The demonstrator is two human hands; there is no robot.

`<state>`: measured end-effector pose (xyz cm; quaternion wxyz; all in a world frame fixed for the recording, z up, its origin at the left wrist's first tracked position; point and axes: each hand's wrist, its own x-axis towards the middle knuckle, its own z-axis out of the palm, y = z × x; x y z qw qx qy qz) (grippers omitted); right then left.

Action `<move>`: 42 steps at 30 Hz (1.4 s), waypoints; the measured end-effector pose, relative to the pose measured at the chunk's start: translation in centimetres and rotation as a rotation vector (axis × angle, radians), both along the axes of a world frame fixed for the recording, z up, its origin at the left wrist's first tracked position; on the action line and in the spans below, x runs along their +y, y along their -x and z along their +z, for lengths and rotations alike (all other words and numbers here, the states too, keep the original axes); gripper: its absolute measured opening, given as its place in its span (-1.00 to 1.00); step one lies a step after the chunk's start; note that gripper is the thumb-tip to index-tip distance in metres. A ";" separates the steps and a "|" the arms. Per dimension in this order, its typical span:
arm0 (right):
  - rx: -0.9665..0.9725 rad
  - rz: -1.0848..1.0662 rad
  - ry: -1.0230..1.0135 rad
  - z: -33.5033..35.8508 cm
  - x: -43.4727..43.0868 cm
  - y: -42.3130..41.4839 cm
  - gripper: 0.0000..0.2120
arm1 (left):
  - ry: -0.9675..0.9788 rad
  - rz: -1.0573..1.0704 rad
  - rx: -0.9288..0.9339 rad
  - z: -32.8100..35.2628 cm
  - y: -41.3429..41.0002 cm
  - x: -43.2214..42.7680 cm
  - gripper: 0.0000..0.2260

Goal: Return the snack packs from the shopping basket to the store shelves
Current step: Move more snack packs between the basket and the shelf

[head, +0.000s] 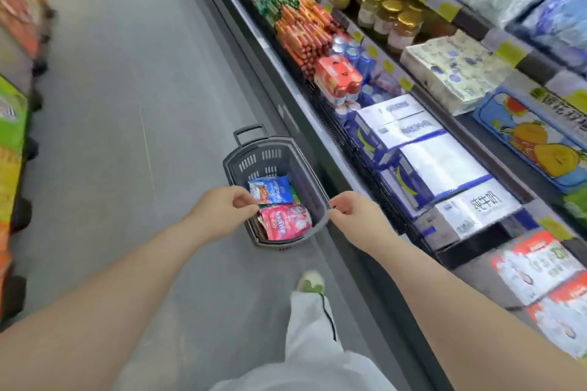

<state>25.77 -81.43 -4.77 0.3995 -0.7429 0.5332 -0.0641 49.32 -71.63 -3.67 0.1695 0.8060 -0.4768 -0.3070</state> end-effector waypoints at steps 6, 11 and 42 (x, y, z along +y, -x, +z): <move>0.033 0.003 -0.074 -1.4 -11.2 -5.5 -0.75 | -0.015 0.073 0.091 -0.7 -5.0 -10.7 -0.97; 0.055 0.021 -0.092 -1.1 -18.7 -10.9 -0.76 | -0.013 0.065 0.162 -1.0 -9.8 -18.3 -0.99; 0.358 -0.091 -0.425 -44.8 -22.8 -20.5 -0.55 | -0.539 -0.552 -0.036 -46.4 -21.3 -36.9 -0.76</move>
